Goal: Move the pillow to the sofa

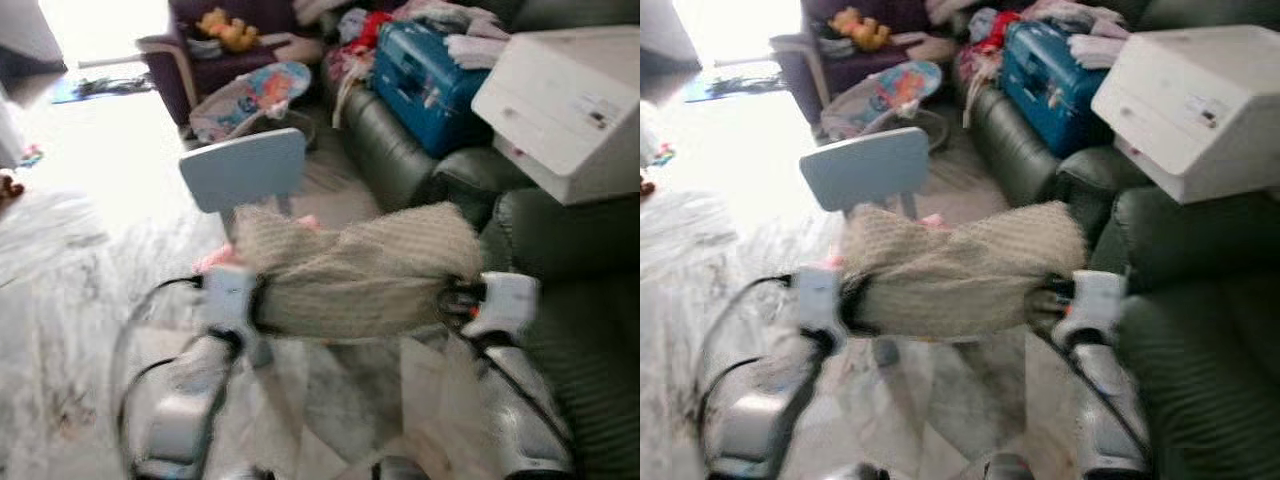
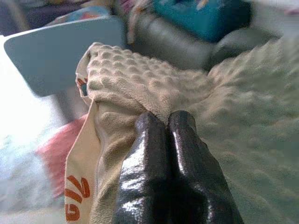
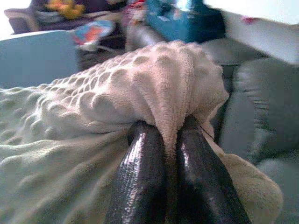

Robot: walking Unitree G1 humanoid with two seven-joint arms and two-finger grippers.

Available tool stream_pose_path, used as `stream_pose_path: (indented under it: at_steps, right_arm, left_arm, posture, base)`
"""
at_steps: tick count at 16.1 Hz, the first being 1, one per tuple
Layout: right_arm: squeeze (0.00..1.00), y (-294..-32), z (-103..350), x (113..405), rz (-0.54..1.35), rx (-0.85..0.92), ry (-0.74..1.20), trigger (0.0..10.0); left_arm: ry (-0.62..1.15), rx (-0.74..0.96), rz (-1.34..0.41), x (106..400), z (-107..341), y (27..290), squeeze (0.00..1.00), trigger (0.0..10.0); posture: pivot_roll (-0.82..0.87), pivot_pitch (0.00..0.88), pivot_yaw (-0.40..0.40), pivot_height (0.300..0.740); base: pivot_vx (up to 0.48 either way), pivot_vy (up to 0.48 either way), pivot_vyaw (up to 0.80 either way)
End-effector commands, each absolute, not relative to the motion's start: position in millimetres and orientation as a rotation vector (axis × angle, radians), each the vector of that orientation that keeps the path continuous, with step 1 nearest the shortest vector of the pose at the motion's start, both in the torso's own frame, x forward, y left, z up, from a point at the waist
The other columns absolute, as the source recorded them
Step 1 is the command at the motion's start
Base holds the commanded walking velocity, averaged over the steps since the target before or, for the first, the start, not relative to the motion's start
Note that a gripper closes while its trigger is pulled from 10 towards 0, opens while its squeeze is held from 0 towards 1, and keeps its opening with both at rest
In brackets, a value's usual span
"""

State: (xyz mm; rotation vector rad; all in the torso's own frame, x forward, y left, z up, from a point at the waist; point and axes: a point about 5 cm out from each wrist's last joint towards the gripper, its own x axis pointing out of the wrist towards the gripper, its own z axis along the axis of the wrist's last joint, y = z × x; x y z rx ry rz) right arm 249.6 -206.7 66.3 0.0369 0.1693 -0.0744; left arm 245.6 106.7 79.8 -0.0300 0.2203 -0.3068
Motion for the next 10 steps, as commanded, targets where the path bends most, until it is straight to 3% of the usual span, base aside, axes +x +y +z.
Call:
stream_pose_path:
  at_steps: [1,10]
  right_arm:
    - [0.0,-197.7,72.1,254.0,-0.046,0.055,0.138,10.0]
    - [0.0,-197.7,71.4,254.7,-0.044,0.052,0.142,10.0]
  left_arm:
    - [0.204,-0.009,-0.289,247.1,83.2,115.6,0.0,10.0]
    - [0.206,-0.003,-0.292,246.9,82.7,116.4,0.0,10.0]
  posture:
    - [-0.07,0.0,0.024,0.74]
    - [-0.07,0.0,0.022,0.74]
  base:
    - [0.0,0.356,-0.54]
    - [0.0,0.359,-0.6]
